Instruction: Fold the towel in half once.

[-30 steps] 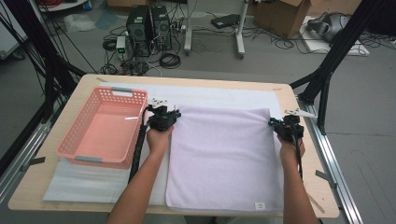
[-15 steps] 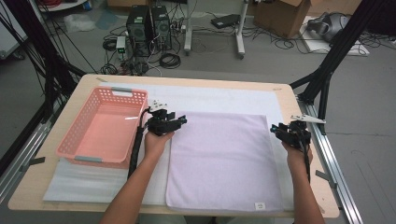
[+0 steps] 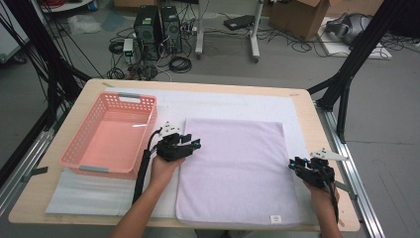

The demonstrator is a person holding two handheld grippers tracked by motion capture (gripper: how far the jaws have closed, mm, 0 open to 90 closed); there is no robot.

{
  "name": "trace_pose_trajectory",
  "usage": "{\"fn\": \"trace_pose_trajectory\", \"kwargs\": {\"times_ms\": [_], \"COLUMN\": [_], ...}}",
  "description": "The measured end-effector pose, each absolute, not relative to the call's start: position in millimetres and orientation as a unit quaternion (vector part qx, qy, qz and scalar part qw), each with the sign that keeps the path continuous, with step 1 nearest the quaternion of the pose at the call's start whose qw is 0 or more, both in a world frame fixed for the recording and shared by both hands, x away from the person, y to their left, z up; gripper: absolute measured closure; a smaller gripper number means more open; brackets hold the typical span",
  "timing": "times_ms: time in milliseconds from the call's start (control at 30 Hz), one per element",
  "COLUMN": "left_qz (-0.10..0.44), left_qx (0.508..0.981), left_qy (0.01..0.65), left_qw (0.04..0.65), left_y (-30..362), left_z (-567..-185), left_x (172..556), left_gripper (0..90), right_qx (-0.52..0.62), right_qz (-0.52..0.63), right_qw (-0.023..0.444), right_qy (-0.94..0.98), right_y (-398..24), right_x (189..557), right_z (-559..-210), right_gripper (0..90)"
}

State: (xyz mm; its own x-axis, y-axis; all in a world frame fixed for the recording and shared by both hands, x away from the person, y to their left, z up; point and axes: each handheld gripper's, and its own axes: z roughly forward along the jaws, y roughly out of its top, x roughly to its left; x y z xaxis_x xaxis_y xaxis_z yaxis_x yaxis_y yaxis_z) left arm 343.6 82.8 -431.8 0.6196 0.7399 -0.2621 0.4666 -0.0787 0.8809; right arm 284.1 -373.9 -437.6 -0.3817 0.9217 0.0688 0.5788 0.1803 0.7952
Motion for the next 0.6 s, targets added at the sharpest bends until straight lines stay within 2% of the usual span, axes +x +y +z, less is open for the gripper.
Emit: {"fn": "trace_pose_trajectory", "kwargs": {"times_ms": [133, 600], "left_qz": [0.120, 0.120], "left_qx": [0.726, 0.736], "left_qy": [0.407, 0.405], "left_qw": [0.541, 0.529], "left_y": [86, 106], "left_z": [-434, -442], "left_x": [322, 242], "left_gripper": [56.1, 56.1], "right_qx": [0.503, 0.496], "right_qz": [0.395, 0.392], "right_qw": [0.223, 0.218], "right_qy": [0.735, 0.744], "right_y": [-373, -367], "right_x": [270, 219], "right_z": [-434, -436], "right_gripper": [68.6, 67.2]}}
